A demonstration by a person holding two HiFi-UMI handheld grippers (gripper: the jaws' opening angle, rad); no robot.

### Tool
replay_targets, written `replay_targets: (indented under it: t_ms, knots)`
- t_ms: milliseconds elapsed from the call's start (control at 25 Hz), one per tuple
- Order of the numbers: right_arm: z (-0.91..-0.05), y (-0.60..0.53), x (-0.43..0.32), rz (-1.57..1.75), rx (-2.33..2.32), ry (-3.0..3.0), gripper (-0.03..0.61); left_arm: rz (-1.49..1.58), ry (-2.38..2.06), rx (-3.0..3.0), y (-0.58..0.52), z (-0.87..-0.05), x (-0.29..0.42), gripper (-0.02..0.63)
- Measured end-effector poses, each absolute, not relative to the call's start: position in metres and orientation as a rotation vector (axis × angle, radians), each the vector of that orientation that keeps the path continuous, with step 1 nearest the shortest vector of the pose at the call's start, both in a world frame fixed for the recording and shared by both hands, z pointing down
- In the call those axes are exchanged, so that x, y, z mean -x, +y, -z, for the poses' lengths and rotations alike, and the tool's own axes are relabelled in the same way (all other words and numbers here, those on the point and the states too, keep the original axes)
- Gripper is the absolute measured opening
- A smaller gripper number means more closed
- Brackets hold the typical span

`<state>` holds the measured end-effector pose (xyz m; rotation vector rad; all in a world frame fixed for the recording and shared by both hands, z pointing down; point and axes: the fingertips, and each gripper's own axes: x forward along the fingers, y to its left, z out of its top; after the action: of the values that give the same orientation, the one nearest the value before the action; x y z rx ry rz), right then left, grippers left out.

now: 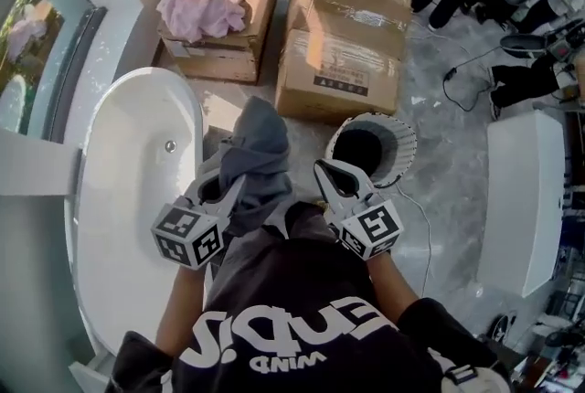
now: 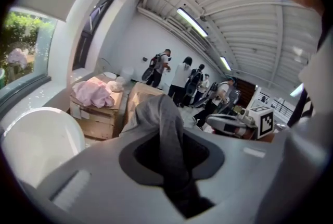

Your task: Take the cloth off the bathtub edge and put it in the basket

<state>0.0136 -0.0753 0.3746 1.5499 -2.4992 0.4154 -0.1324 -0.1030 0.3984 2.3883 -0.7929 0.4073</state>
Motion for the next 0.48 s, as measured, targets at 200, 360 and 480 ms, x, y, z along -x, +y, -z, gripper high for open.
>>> replay_targets:
  t_ms: [200, 360, 480]
  knots:
    - [-0.376, -0.042, -0.090, -0.418, -1.809, -2.355, 0.009, -0.460, -0.570, -2.472, -0.094, -0.402, 0.052, 0.066]
    - [-0.373, -0.016, -0.142, -0.403, -2.001, -2.243, 0.009, -0.514, -0.381, -2.540, -0.087, -0.402, -0.014, 0.066]
    - [-0.373, 0.005, -0.180, -0.398, -2.102, -2.160, 0.009, -0.540, -0.279, -2.567, -0.080, -0.402, -0.062, 0.066]
